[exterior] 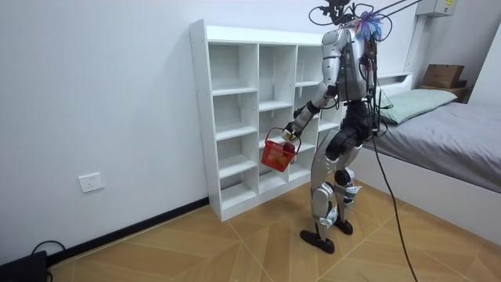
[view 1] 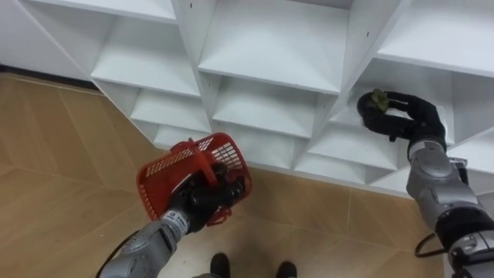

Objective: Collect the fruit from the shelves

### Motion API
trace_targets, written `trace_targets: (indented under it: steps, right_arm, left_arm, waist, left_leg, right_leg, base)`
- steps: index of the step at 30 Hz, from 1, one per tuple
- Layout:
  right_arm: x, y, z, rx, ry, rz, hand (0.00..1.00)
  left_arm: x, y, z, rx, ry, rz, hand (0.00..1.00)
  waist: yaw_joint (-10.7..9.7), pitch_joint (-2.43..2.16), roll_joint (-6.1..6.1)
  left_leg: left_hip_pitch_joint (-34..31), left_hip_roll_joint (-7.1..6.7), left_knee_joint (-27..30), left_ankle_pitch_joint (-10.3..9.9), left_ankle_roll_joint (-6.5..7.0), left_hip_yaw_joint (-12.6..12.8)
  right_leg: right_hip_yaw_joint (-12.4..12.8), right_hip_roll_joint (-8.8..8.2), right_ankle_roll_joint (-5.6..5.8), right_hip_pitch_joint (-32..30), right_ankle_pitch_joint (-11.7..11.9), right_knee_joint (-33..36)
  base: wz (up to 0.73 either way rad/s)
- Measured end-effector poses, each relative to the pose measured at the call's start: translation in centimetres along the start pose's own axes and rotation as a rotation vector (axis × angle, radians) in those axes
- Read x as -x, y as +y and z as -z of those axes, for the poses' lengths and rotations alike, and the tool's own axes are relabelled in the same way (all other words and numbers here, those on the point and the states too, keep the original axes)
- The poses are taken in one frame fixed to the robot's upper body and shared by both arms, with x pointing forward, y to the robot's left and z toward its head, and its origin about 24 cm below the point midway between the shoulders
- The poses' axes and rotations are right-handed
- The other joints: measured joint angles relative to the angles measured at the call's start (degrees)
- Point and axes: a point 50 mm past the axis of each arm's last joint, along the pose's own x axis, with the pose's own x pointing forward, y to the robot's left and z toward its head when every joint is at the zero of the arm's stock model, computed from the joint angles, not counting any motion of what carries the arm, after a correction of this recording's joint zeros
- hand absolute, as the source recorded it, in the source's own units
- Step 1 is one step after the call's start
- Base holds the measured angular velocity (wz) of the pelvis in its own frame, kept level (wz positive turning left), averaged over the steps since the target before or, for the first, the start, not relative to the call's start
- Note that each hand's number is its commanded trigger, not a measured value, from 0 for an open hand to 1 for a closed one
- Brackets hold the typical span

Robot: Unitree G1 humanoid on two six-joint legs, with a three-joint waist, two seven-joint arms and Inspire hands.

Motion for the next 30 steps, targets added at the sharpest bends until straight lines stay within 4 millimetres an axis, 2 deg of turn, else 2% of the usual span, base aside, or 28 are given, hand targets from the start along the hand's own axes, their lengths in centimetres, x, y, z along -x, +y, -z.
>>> trace_targets:
  steps: [10, 16, 18, 20, 21, 23, 30]
  right_arm:
    - [0.0, 0.2, -0.8, -0.107, -0.011, -0.008, 1.0]
    - [0.1, 0.7, -1.7, -0.122, -0.051, -0.03, 1.0]
    - [0.5, 1.1, -2.1, -0.135, -0.089, -0.057, 1.0]
    - [1.1, 1.2, -2.0, -0.142, -0.117, -0.082, 1.0]
    - [1.2, 1.2, -1.8, -0.142, -0.117, -0.086, 1.0]
    - [1.5, 1.0, -1.0, -0.138, -0.102, -0.088, 1.0]
    - [2.7, 1.7, 0.1, -0.147, -0.103, -0.161, 1.0]
  left_arm:
    - [-0.1, -0.3, -0.5, -0.025, -0.026, 0.012, 1.0]
    - [-0.1, -0.3, -0.6, -0.023, -0.032, 0.014, 1.0]
    - [0.0, -0.2, -0.7, -0.028, -0.031, 0.012, 1.0]
    - [0.1, 0.0, -0.7, -0.032, -0.03, 0.009, 1.0]
    - [0.1, 0.0, -0.7, -0.034, -0.031, 0.01, 1.0]
    - [0.2, 0.1, -0.8, -0.038, -0.032, 0.01, 1.0]
    - [1.3, 0.4, -0.6, -0.044, -0.061, 0.008, 1.0]
  waist:
    - [0.05, -0.07, -0.04]
    - [-0.78, -0.14, -0.11]
    - [-1.4, -0.33, -0.06]
    - [-1.83, -0.99, -0.14]
    - [-1.9, -1.01, -0.15]
    - [-2.03, -1.47, -0.11]
    - [-3.29, -1.8, -0.01]
  left_leg:
    - [0.55, -0.07, -0.98, 0.1, 0.0, 0.64]
    - [0.75, -0.05, -0.95, 0.14, -0.03, 0.82]
    - [0.74, -0.04, -0.92, 0.15, -0.03, 0.83]
    - [0.87, -0.04, -0.93, 0.15, -0.03, 0.86]
    - [1.05, -0.04, -0.93, 0.15, -0.02, 0.86]
    - [1.37, -0.03, -0.94, 0.15, -0.02, 0.89]
    - [1.95, 0.06, -1.46, 0.31, -0.09, 0.76]
  right_leg:
    - [0.47, -0.03, 0.03, -0.09, -0.01, -0.11]
    - [0.7, 0.0, 0.02, -0.06, -0.01, 0.0]
    - [0.65, 0.0, 0.02, -0.02, -0.01, -0.05]
    - [0.66, 0.0, 0.02, 0.13, -0.01, -0.13]
    - [0.66, 0.0, 0.02, 0.31, 0.0, -0.17]
    - [0.68, 0.0, 0.03, 0.61, 0.0, -0.19]
    - [0.68, 0.26, -0.09, 1.12, 0.4, -1.2]
  base:
    - [-0.02]
    - [0.0]
    - [0.0]
    - [0.0]
    - [0.0]
    - [0.0]
    - [-0.02]
